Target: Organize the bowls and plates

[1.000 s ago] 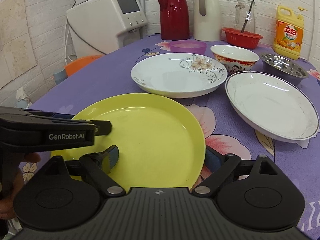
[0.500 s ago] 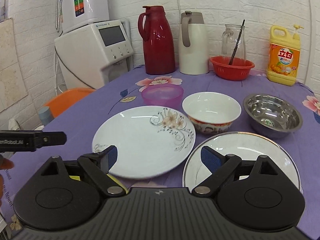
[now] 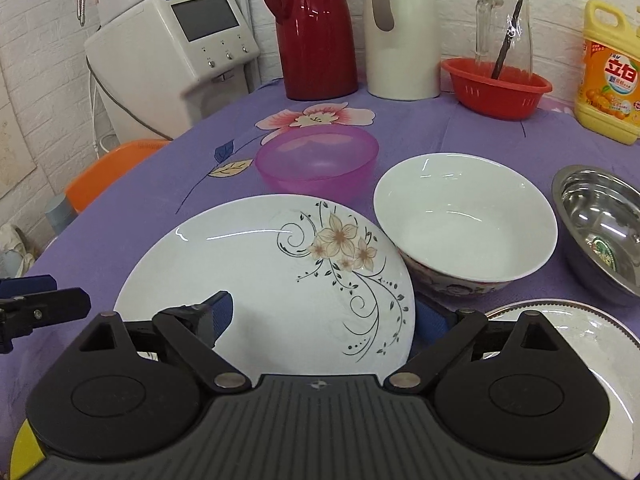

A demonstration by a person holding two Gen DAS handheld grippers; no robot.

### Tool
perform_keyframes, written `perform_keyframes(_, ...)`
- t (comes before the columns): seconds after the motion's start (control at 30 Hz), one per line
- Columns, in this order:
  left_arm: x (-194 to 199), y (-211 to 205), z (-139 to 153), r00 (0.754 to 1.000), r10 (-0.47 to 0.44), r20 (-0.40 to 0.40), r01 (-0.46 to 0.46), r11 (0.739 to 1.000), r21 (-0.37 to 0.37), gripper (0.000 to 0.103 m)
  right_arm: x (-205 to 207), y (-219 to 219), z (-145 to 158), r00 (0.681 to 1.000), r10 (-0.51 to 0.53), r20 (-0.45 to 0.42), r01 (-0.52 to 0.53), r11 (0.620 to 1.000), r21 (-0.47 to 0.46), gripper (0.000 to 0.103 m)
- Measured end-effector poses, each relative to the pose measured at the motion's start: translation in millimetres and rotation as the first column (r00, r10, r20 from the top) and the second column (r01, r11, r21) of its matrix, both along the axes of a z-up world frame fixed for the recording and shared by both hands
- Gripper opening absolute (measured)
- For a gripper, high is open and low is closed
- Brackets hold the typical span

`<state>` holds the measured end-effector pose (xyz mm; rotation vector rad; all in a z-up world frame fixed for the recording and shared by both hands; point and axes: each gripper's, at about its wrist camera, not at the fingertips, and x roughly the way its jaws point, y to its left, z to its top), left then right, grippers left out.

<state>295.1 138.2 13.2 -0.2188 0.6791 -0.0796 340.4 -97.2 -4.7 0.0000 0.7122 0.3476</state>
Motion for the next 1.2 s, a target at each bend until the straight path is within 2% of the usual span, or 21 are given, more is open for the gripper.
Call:
perform_keyframes(0.17,10,-4,-4,1.000,0.001,-0.015,-0.001,1.000,0.006,0.075,-1,12,4,0.998,0.059,-0.002,-0.059,0.997,0.051,0.103)
perform_keyframes(0.27,19,-8,-8,1.000,-0.004,-0.029,0.004,1.000,0.011,0.075,-9,11,3,0.999,0.033,0.025,-0.033,0.999,-0.003,0.103)
perform_keyframes(0.4,38,-18,-15,0.997,-0.029,-0.071,0.029,1.000,0.000,0.074,-8,14,-3,0.998,0.063,0.001,-0.062,0.998,-0.022,0.103)
perform_keyframes(0.57,47,-27,-20,0.996,-0.043,-0.078,0.047,0.997,0.054,0.071,-6,15,-8,0.997,0.080,0.000,-0.080,0.996,-0.044,0.103)
perform_keyframes(0.63,47,-31,-20,0.996,-0.049,-0.073,0.055,0.995,0.086,0.063,-7,17,-10,0.995,0.095,0.008,-0.095,0.994,-0.047,0.103)
perform_keyframes(0.67,46,-33,-21,0.996,-0.056,-0.067,0.062,0.994,0.094,0.063,-8,17,-10,0.995,0.099,0.012,-0.099,0.994,-0.046,0.103)
perform_keyframes(0.77,47,-36,-20,0.995,-0.085,-0.060,0.090,0.992,0.087,0.054,-11,17,-10,0.993,0.116,0.014,-0.115,0.993,-0.041,0.103)
perform_keyframes(0.8,48,-38,-20,0.993,-0.099,-0.059,0.104,0.992,0.078,0.046,-11,18,-10,0.993,0.119,0.016,-0.118,0.992,-0.040,0.103)
perform_keyframes(0.9,51,-46,-17,0.994,-0.078,-0.076,0.084,0.993,0.086,0.045,-13,27,-11,0.992,0.125,0.015,-0.124,0.991,-0.051,0.103)
perform_keyframes(0.93,53,-45,-16,0.993,-0.076,-0.086,0.082,0.994,0.073,0.040,-12,26,-11,0.993,0.121,0.008,-0.121,0.992,-0.046,0.103)
perform_keyframes(1.0,53,-45,-12,0.993,-0.068,-0.096,0.073,0.996,0.047,0.040,-11,24,-8,0.994,0.107,-0.007,-0.107,0.994,-0.031,0.103)
perform_keyframes(1.2,38,-51,11,0.997,-0.070,-0.026,0.072,0.995,0.068,0.039,-28,21,8,0.995,0.082,0.054,-0.081,0.996,-0.019,0.103)
